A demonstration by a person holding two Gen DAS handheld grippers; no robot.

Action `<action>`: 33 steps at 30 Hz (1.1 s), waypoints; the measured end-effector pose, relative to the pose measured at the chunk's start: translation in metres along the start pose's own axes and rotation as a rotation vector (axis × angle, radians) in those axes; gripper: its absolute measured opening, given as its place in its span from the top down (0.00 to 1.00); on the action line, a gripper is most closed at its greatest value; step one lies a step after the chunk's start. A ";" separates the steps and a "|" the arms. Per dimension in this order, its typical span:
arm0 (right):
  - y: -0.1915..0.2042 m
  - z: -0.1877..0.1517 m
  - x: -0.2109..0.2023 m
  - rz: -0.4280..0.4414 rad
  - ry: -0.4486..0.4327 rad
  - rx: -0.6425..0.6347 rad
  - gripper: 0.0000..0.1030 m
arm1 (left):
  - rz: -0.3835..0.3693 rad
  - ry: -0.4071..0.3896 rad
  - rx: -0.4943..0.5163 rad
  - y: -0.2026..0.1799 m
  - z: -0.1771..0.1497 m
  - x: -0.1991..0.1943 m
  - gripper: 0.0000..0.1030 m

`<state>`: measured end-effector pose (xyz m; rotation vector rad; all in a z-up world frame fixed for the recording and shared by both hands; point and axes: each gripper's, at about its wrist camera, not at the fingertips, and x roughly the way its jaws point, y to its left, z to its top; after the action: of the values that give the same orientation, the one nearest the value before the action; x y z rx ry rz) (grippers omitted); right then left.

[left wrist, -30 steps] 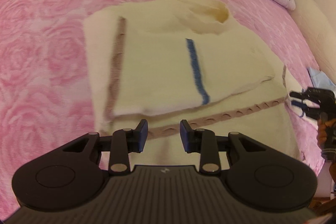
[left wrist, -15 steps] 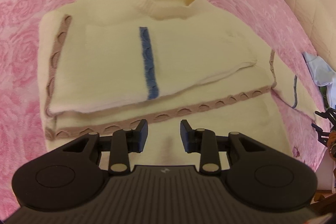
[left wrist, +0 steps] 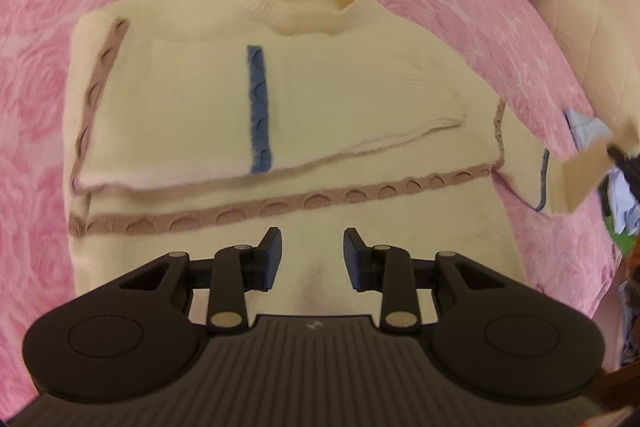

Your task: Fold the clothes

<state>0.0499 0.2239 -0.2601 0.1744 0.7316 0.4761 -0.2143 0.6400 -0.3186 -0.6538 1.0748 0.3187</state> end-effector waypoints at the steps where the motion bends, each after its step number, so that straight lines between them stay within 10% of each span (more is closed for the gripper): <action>1: 0.029 -0.010 0.004 0.063 0.041 -0.091 0.90 | -0.003 0.001 -0.014 0.003 -0.002 -0.001 0.73; 5: 0.083 -0.046 0.022 0.144 0.208 -0.280 0.42 | -0.015 -0.004 -0.057 0.013 -0.012 -0.008 0.73; 16: 0.040 -0.087 0.052 -0.090 0.526 -0.300 0.41 | -0.206 0.054 -0.186 -0.008 -0.030 0.028 0.72; 22: -0.041 -0.069 0.048 -0.188 0.547 0.016 0.39 | -0.416 0.079 -0.330 -0.063 -0.016 0.086 0.65; 29: -0.066 -0.059 0.052 -0.162 0.554 0.047 0.38 | -0.426 0.036 -0.622 -0.077 -0.012 0.134 0.62; 33: -0.071 -0.054 0.059 -0.138 0.565 0.035 0.37 | -0.453 0.012 -0.635 -0.093 -0.002 0.147 0.96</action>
<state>0.0769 0.1890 -0.3579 0.0180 1.2964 0.3818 -0.0983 0.5574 -0.4187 -1.4401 0.7977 0.2579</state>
